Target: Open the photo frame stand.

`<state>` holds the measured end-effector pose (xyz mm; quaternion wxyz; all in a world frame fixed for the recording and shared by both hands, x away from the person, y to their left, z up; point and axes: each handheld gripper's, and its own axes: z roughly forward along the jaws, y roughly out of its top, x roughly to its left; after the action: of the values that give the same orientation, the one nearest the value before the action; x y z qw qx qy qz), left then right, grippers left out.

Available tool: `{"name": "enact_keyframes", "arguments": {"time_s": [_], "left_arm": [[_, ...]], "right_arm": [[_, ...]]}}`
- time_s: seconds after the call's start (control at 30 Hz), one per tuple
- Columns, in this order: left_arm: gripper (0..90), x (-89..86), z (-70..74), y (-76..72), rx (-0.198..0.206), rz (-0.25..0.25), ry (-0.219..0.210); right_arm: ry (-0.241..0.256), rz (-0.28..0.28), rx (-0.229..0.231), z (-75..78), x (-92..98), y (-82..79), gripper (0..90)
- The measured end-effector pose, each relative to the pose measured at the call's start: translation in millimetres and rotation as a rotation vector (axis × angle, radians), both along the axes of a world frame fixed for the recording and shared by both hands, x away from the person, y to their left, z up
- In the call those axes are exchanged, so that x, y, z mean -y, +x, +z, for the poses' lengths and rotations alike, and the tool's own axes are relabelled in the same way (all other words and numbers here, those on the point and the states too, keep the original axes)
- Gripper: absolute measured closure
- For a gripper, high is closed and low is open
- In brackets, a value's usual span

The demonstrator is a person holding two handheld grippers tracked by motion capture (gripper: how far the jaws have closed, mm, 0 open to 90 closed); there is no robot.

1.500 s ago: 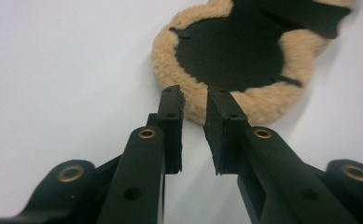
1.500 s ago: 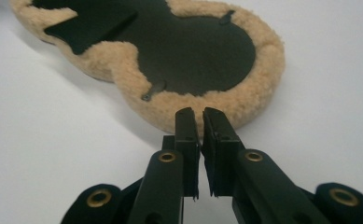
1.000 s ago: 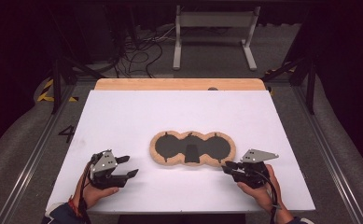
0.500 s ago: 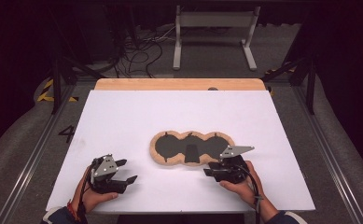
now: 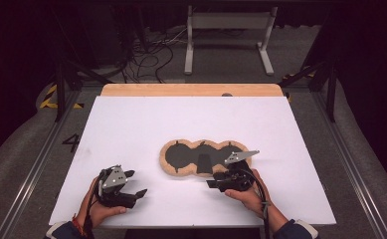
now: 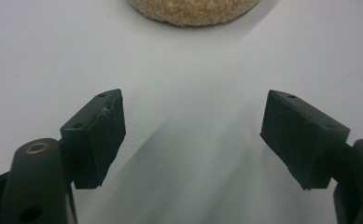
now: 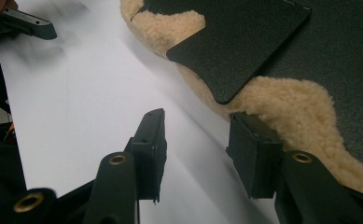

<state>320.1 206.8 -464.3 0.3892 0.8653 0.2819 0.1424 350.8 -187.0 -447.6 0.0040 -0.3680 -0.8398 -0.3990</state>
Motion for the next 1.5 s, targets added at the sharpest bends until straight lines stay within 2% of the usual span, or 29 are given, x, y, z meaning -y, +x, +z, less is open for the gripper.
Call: {"name": "enact_keyframes", "arguments": {"time_s": [0.17,0.33,0.4,0.53,0.6,0.63,0.83,1.0,1.2,1.33,1.4,1.47,1.5], "left_arm": [[22.1,1.5,-1.2,1.0,-0.012,-0.007,0.003],[21.8,2.4,-1.1,1.0,-0.015,-0.011,0.003],[20.7,2.5,-1.1,1.3,-0.018,-0.008,0.002],[19.0,3.1,-1.5,2.7,-0.031,-0.001,-0.010],[18.8,4.0,-1.1,4.0,-0.031,0.000,-0.011],[18.8,4.0,-1.1,4.0,-0.031,0.000,-0.011],[18.1,7.9,0.5,11.2,-0.042,0.005,-0.027],[17.7,12.5,0.9,17.0,-0.054,-0.005,-0.033],[17.2,16.4,5.4,33.7,-0.078,-0.018,-0.074],[17.3,20.4,7.6,53.1,-0.122,-0.015,-0.140],[17.2,26.9,7.7,61.0,-0.138,-0.017,-0.139],[17.0,33.4,7.0,68.5,-0.124,-0.018,-0.117],[17.0,36.4,6.3,71.5,-0.138,-0.011,-0.121]], "right_arm": [[0.013,0.008,0.006,4.3,-1.2,-1.1,54.4],[0.050,-0.012,-0.015,5.7,-3.2,4.9,54.3],[0.078,-0.024,-0.037,6.1,-2.0,7.9,53.3],[0.195,-0.084,-0.136,5.0,6.4,17.3,52.2],[0.232,-0.113,-0.168,5.1,8.3,20.1,51.9],[0.232,-0.113,-0.168,5.1,8.3,20.1,51.9],[0.324,-0.208,-0.304,2.9,12.3,28.6,55.1],[0.353,-0.241,-0.335,0.8,11.9,32.2,58.7],[0.397,-0.257,-0.369,-4.9,7.8,40.1,56.6],[0.434,-0.272,-0.394,-7.9,10.1,40.8,57.9],[0.433,-0.282,-0.402,-7.9,10.0,40.9,58.4],[0.438,-0.305,-0.408,-8.6,9.6,40.7,60.9],[0.440,-0.310,-0.411,-9.1,9.7,40.6,61.2]]}}
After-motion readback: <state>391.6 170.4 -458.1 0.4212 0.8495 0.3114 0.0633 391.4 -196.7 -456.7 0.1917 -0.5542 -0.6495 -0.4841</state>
